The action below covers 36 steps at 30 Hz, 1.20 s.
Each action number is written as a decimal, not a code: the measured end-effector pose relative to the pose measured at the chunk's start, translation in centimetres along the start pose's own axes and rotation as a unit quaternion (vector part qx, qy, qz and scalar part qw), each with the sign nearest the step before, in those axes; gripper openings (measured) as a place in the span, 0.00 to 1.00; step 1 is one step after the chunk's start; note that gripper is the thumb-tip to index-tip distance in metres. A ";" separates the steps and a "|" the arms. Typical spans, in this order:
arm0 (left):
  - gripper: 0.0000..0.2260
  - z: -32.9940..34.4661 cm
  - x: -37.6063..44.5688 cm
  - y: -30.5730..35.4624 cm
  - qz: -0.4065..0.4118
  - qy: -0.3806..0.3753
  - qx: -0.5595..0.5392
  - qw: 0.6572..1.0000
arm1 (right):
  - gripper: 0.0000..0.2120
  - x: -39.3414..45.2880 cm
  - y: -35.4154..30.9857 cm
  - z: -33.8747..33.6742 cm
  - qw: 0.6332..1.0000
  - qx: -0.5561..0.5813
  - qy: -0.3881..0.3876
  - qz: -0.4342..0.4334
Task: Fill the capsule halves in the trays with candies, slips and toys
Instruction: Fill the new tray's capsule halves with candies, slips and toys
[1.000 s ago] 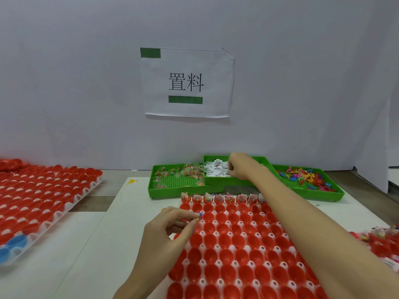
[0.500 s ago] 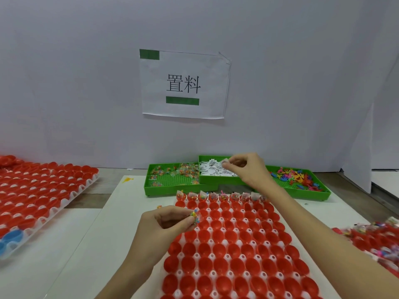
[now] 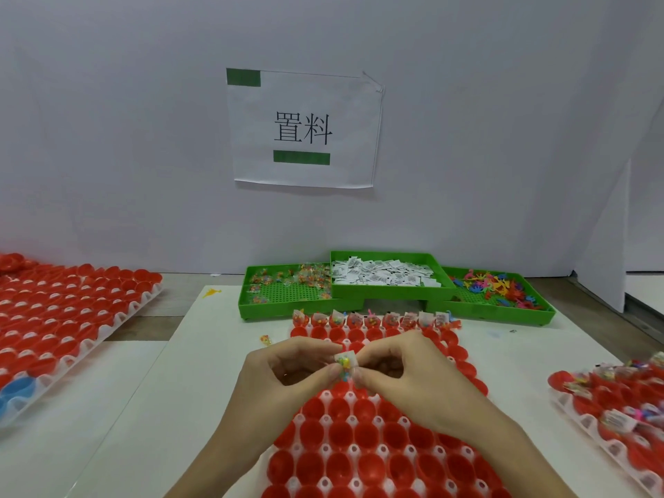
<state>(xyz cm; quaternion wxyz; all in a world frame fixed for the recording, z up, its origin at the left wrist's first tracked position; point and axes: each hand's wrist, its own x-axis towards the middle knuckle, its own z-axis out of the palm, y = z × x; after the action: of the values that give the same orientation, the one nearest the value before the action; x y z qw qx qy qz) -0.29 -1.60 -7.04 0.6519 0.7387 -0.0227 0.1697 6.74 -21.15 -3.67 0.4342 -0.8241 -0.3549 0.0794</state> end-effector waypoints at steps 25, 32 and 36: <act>0.06 0.1 0.2 -1.2 0.011 0.020 0.012 1.000 | 0.21 9.0 17.1 -15.8 0.891 -0.307 0.235 0.238; 0.04 0.6 0.2 -1.1 0.025 0.012 0.013 1.000 | 0.14 10.4 19.8 -16.8 0.862 -0.402 0.141 0.275; 0.04 0.6 0.3 -1.2 0.024 0.009 0.015 1.000 | 0.09 11.0 20.1 -16.6 0.854 -0.418 0.148 0.270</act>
<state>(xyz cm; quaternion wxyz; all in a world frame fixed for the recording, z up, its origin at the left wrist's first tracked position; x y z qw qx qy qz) 0.42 -1.96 -8.19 0.6367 0.7460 -0.0318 0.1924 32.50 -32.34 -7.08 0.0575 -0.9935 -0.0493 -0.0853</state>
